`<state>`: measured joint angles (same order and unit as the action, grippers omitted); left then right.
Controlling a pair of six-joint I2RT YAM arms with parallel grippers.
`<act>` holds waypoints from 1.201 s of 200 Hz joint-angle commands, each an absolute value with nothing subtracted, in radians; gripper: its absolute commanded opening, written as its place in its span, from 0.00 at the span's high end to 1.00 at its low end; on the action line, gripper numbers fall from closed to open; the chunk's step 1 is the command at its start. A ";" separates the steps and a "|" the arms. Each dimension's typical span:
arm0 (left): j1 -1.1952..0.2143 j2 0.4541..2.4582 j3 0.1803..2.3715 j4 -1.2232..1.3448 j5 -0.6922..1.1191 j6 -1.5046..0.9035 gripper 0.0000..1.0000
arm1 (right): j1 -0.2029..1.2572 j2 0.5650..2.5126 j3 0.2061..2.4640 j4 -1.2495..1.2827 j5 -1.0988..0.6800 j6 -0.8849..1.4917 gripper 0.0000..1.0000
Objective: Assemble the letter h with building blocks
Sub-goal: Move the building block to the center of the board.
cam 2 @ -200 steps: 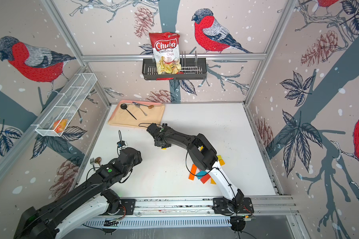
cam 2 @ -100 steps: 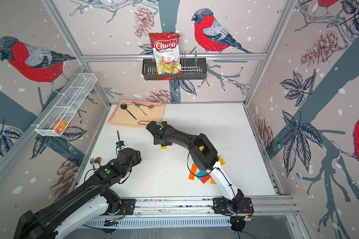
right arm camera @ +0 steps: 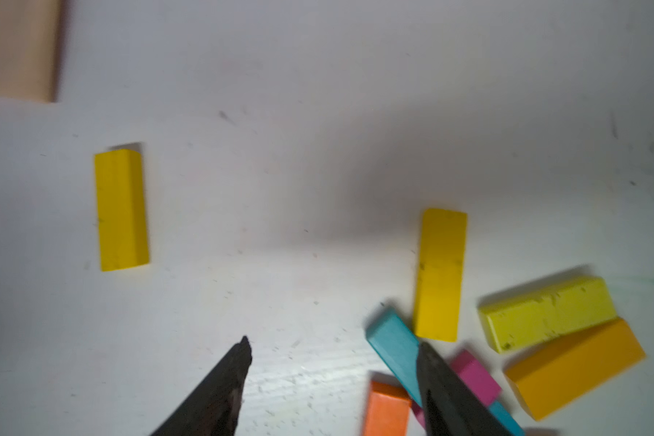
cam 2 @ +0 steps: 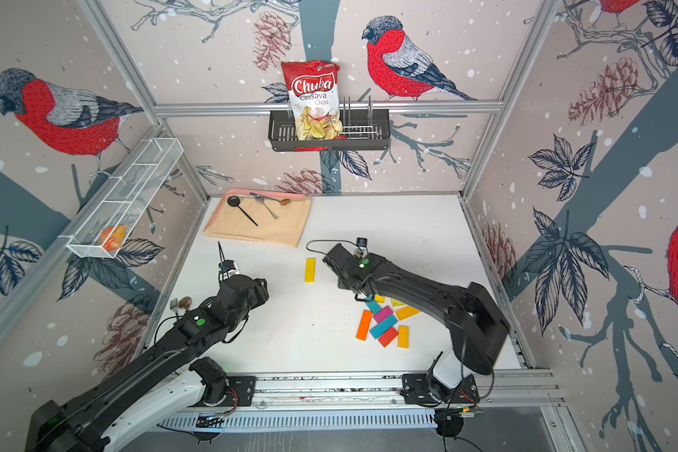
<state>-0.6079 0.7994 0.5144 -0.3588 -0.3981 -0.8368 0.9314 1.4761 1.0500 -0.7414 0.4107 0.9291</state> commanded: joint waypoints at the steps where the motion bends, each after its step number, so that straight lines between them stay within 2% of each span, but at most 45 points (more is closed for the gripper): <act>1: -0.606 0.810 0.528 -0.352 -0.397 -0.809 0.41 | 0.913 1.326 0.888 -0.771 0.419 1.043 0.31; 36: -0.605 0.846 0.528 -0.340 -0.388 -0.817 0.41 | 0.832 1.178 0.717 -0.593 0.254 0.933 0.33; 70: -0.603 0.836 0.511 -0.341 -0.381 -0.837 0.42 | 0.730 1.221 0.714 -0.542 0.152 0.799 0.39; 104: -0.597 0.831 0.496 -0.342 -0.374 -0.856 0.42 | 0.722 1.321 0.730 -0.493 0.085 0.738 0.43; 174: -0.584 0.843 0.500 -0.329 -0.353 -0.861 0.42 | 0.746 1.481 0.737 -0.450 0.106 0.711 0.46; 209: -0.580 0.839 0.498 -0.328 -0.348 -0.862 0.42 | 0.746 1.542 0.750 -0.443 0.121 0.693 0.53; 240: -0.574 0.835 0.498 -0.330 -0.344 -0.863 0.42 | 0.754 1.569 0.780 -0.453 0.151 0.679 0.65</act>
<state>-0.5789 0.8387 0.4961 -0.3435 -0.3435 -0.8639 0.7460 1.5475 0.7704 -0.4267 0.1501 0.7006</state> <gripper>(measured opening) 0.576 0.387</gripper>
